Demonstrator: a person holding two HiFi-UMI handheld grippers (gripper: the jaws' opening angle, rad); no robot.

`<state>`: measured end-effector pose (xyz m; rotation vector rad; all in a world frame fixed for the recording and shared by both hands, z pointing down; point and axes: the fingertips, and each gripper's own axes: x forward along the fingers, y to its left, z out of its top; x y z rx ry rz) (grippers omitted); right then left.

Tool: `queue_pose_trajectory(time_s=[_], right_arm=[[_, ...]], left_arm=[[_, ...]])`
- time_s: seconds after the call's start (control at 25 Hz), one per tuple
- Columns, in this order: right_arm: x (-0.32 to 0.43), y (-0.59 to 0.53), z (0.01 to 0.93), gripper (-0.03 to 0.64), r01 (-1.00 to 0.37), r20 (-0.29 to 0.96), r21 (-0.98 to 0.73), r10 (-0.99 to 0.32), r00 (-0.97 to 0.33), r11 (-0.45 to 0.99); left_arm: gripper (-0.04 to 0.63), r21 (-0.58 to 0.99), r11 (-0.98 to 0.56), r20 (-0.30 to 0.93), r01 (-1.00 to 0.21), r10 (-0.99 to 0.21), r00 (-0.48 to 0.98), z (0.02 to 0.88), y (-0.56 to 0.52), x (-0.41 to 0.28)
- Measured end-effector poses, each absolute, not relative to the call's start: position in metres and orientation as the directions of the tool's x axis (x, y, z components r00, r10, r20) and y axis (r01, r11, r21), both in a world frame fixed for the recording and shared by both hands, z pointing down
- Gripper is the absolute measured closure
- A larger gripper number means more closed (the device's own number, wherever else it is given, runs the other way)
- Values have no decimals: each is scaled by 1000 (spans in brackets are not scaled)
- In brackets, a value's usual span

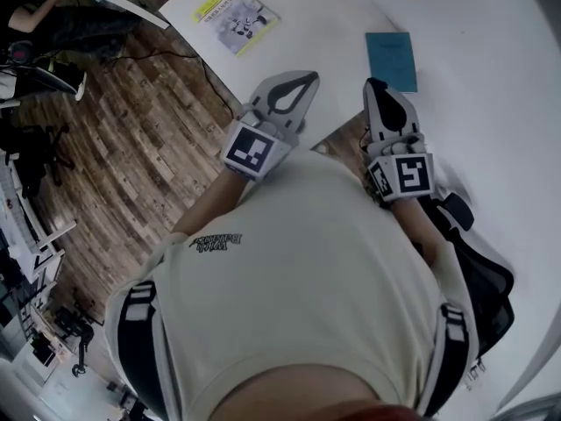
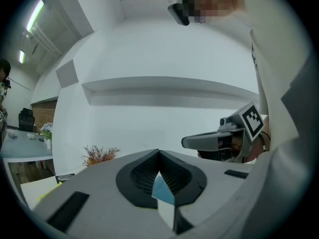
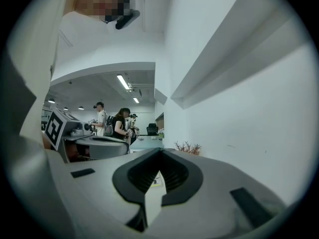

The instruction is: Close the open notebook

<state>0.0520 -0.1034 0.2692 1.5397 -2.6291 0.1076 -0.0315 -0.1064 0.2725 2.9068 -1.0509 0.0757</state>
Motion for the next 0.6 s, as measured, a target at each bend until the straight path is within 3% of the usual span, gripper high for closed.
queue_pose_trajectory(time_s=[0.6], right_arm=[[37, -104, 256, 615, -859, 93, 106, -865, -492, 500]], left_arm=[[582, 28, -775, 62, -632, -629, 775, 272, -110, -36]])
